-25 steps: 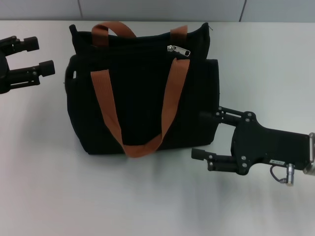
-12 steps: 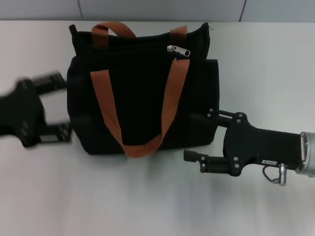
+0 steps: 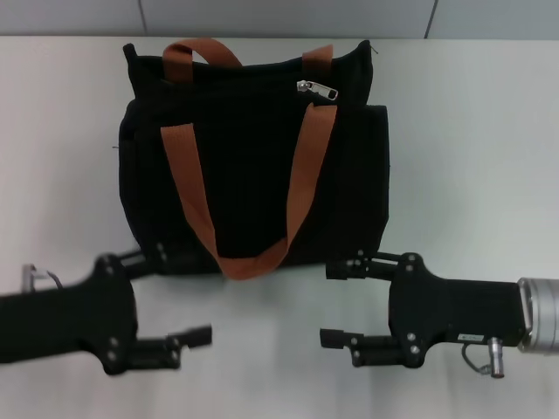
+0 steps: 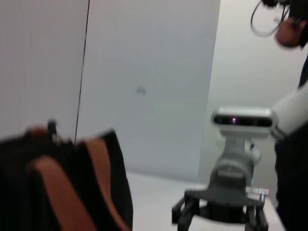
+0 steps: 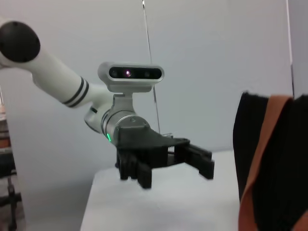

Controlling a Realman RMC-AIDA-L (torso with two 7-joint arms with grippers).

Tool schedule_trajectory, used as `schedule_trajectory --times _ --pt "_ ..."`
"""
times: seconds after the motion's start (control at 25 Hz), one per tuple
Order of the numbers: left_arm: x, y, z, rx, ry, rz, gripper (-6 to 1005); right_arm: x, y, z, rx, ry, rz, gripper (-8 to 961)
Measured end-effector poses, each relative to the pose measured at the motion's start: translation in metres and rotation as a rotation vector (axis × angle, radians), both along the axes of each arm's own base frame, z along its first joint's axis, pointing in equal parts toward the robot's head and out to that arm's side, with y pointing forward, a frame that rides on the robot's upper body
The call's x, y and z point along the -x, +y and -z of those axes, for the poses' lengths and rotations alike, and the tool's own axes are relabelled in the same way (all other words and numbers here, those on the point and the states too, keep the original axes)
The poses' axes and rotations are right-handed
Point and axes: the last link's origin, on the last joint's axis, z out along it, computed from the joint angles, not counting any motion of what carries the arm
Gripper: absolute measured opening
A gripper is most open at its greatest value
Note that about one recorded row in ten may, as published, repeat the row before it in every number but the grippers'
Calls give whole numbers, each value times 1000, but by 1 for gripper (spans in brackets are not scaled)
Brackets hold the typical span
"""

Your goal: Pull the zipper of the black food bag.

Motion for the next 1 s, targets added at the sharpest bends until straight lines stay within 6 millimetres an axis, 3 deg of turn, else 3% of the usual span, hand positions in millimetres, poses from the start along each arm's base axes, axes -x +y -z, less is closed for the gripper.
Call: schedule_trajectory --times 0.32,1.0 --pt "10 -10 24 -13 71 -5 829 -4 -5 11 1 -26 1 768" --pt "8 -11 26 10 70 7 829 -4 -6 12 4 -28 2 768"
